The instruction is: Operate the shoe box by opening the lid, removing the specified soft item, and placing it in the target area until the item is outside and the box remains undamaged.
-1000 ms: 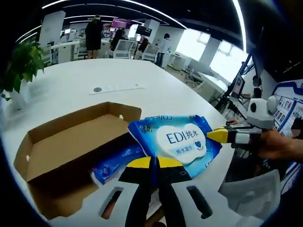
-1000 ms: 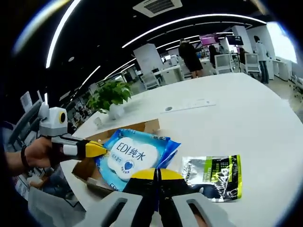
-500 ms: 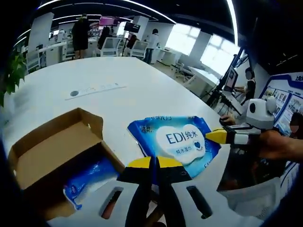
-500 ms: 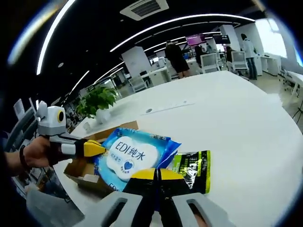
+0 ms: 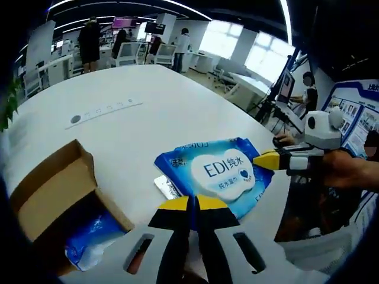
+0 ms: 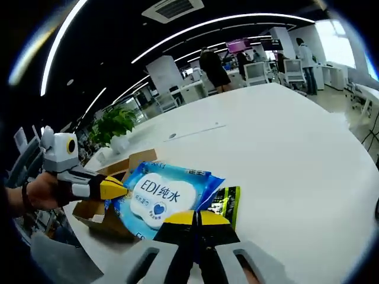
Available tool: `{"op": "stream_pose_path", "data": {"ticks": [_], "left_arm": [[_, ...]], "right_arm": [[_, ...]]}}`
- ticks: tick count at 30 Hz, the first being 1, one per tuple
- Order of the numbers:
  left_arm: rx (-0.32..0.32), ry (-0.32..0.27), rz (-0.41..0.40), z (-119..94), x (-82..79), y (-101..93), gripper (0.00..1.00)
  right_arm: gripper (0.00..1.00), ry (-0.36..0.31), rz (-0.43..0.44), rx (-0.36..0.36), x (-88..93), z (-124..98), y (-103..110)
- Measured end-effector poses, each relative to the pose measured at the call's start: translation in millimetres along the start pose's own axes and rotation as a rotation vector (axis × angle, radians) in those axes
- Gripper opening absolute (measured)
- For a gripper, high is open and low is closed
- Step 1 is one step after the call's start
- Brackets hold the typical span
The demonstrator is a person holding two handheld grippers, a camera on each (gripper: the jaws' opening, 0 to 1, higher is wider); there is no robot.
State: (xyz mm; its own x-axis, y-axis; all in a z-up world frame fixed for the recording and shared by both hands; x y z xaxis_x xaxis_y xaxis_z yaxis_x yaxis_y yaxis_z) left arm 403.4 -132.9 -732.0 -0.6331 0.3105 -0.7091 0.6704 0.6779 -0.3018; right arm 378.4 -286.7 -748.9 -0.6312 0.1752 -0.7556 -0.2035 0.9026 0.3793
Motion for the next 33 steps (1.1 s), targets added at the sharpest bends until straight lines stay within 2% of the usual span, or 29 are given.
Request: {"op": "stream_pose_path", "data": {"ticks": [8, 13, 21, 33], "left_arm": [[-0.019, 0.043, 0.022, 18, 7.6, 4.6, 0.0], [-0.024, 0.072, 0.021, 34, 14.5, 11.5, 0.0], [-0.028, 0.108, 0.02, 46, 19.4, 10.7, 0.0], [-0.09, 0.142, 0.019, 48, 26.7, 17.7, 0.0]], "right_arm": [[0.0, 0.036, -0.024, -0.004, -2.4, 16, -15], [0.0, 0.064, -0.032, -0.002, 2.9, 25, -25], [0.0, 0.078, -0.024, 0.008, 8.7, 27, -31], [0.0, 0.103, 0.004, 0.039, 22.1, 44, -40]]}}
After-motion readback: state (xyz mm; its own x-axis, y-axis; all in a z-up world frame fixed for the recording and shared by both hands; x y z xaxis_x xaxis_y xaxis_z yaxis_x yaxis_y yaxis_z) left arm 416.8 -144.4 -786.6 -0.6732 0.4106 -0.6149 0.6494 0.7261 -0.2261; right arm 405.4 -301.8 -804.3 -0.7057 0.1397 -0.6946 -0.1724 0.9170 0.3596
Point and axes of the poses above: the point that each gripper's makers call its tool centre point, and the gripper's own axes: z roughly forward along the fingers, y roughly to its left, x roughly out of its underside, the point moved 2 cm from there along -z, roughly backward along the fingers, and after that the axes turned 1 degree about -y, right-handed, at the moved point
